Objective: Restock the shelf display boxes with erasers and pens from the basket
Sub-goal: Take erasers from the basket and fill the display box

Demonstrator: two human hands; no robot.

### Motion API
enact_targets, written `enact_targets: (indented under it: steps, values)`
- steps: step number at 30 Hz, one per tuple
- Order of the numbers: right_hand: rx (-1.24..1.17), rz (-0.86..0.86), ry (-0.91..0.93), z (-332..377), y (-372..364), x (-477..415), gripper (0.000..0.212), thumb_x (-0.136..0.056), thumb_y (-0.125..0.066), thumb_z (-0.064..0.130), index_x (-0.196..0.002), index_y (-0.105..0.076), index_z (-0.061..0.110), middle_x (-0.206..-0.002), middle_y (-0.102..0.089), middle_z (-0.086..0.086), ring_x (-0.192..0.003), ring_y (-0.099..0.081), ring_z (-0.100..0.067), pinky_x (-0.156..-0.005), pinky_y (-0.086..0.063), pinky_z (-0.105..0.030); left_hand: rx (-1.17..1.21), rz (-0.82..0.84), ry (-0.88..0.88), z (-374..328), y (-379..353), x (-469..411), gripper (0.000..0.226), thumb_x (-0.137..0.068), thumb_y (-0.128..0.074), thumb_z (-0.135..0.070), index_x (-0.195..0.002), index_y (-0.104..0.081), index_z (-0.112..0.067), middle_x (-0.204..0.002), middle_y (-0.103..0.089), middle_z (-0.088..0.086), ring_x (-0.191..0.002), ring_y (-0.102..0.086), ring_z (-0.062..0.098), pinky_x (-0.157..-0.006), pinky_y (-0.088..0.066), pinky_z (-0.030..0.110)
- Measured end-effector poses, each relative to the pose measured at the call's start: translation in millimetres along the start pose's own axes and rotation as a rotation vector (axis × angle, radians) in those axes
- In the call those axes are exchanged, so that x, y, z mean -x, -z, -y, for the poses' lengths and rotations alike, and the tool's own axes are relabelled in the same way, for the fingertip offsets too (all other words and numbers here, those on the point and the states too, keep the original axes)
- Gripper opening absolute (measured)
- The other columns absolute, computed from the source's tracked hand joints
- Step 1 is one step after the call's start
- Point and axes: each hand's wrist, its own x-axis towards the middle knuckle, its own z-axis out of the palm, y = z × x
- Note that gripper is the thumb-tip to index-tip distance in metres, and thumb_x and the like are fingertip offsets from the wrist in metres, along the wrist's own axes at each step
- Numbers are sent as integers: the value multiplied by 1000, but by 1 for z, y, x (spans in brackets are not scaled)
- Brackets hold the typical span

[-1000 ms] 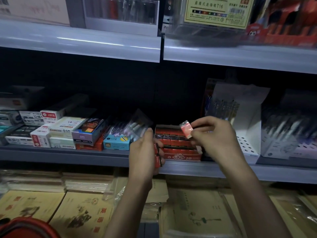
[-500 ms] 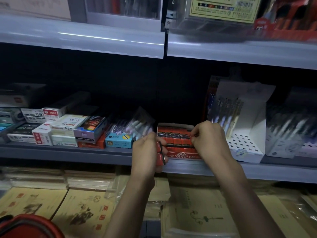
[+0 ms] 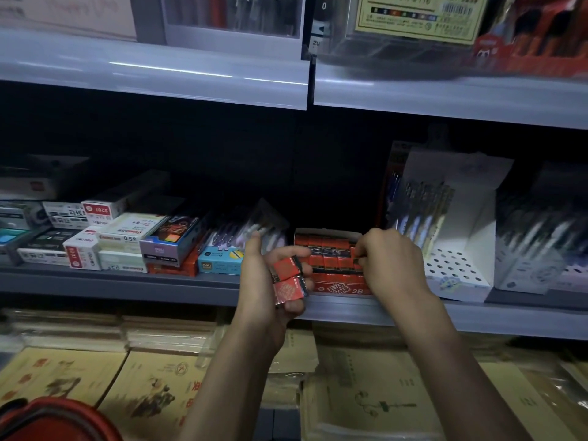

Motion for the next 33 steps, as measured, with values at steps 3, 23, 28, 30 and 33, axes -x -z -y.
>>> enact_targets:
  steps: [3,23,28,30,33]
  values:
    - [69,-4,-19,6,1,-3,21,-92,-59,2,-94,-72,18,-86,-67,-5,-85,-68,-30,-64,-37,-32,24,5,-3,0,1,0,78,-99,-31,-72,-100,-70,-4,-69,-60,9,-50,-50,16,-33,-27,15]
    - [-274,49,-13,4,20,11,34,-97,-58,11,-118,-74,32,-115,-73,1,-100,-67,-20,-75,-51,-31,72,44,-11,-2,0,0,88,-93,-30,-80,-97,-76,-5,-74,-62,12,-55,-53,19,-41,-26,19]
    - [-885,121,59,13,49,14,17,-95,-67,24,-98,-80,35,-88,-74,20,-86,-65,8,-74,-48,-14,25,71,-54,-4,-5,1,104,-86,-24,-89,-113,-73,-2,-77,-65,15,-56,-55,21,-40,-25,18]
    - [-936,199,134,19,53,18,15,-92,-72,24,-103,-80,33,-88,-75,12,-83,-68,4,-76,-51,-17,7,69,-77,-2,-9,3,100,-86,-22,-89,-107,-73,-5,-79,-64,16,-52,-53,21,-36,-24,17]
    - [-908,256,183,25,48,22,21,-87,-80,24,-105,-79,33,-83,-73,7,-63,-64,5,-62,-45,-11,-78,36,-120,2,-12,6,101,-87,-20,-88,-110,-70,-4,-80,-66,16,-48,-52,19,-34,-24,16]
